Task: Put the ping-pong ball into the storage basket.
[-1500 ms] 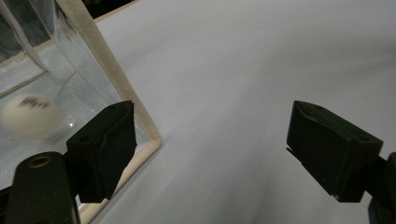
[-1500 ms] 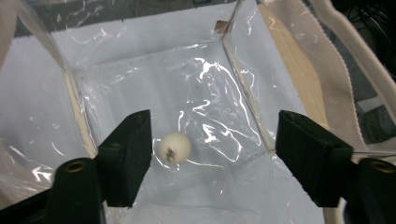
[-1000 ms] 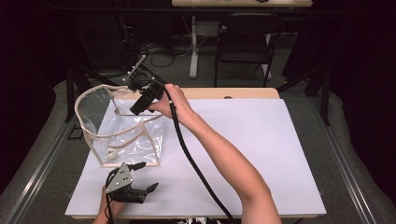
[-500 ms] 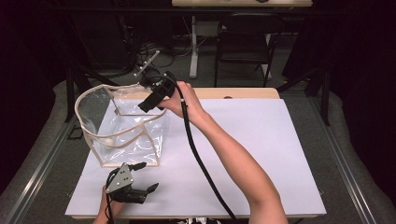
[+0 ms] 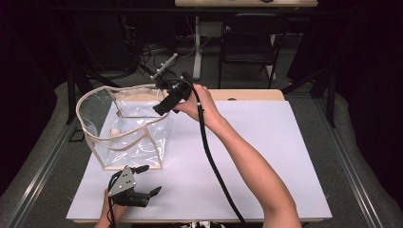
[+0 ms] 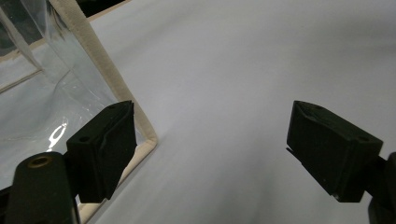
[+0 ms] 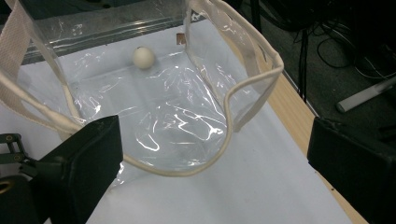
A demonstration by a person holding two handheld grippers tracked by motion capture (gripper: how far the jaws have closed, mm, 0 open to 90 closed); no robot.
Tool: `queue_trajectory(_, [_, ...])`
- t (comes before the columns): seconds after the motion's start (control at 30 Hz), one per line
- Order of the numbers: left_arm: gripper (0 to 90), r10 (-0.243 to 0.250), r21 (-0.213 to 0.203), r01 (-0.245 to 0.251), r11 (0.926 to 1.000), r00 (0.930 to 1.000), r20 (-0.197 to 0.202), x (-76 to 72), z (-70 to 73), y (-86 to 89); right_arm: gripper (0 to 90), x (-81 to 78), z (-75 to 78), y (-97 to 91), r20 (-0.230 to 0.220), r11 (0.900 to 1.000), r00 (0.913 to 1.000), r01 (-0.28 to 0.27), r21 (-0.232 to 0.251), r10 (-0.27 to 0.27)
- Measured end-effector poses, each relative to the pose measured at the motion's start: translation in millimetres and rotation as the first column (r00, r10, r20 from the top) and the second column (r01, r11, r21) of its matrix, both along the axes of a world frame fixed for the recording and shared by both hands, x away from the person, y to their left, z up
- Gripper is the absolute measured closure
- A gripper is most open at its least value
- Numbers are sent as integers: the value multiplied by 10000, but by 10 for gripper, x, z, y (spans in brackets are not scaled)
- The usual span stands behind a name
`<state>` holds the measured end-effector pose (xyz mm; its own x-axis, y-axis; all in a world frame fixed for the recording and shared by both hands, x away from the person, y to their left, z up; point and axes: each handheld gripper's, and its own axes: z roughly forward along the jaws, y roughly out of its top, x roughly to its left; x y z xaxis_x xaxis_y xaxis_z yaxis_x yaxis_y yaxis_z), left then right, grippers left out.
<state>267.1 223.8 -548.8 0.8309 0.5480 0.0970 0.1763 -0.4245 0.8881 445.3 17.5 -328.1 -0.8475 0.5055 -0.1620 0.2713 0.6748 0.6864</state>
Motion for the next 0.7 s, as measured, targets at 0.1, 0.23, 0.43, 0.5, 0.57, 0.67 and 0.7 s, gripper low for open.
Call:
queue_trajectory(0.1, [162, -23, 12, 23, 10000, 10000, 18, 0, 2, 1, 29, 5, -9, -69, 34, 9999, 10000, 62, -92, -62])
queue_trajectory(0.23, [162, -22, 16, 22, 10000, 10000, 11, -3, 1, 3, 25, -3, -23, -169, 65, 9997, 9998, 212, -132, -211])
queue_trajectory(0.43, [162, -38, 57, 38, 10000, 10000, 30, -4, 4, -1, 25, -28, -74, -302, 100, 9994, 9994, 321, -125, -319])
queue_trajectory(0.5, [162, 2, 23, -2, 10000, 10000, 46, -4, 4, 5, 30, -33, -102, -338, 65, 9992, 9992, 398, -95, -397])
queue_trajectory(0.57, [162, 24, -13, -24, 10000, 10000, 37, -4, 2, 6, 37, -34, -136, -373, 28, 9990, 9992, 406, -198, -405])
queue_trajectory(0.67, [162, 3, 24, -4, 10000, 10000, 24, -4, 1, 3, 30, -36, -183, -430, -35, 9989, 9990, 450, -154, -450])
queue_trajectory(0.7, [162, -6, 49, 6, 10000, 10000, 27, -3, 2, 2, 25, -38, -194, -448, -41, 9987, 9989, 475, -206, -476])
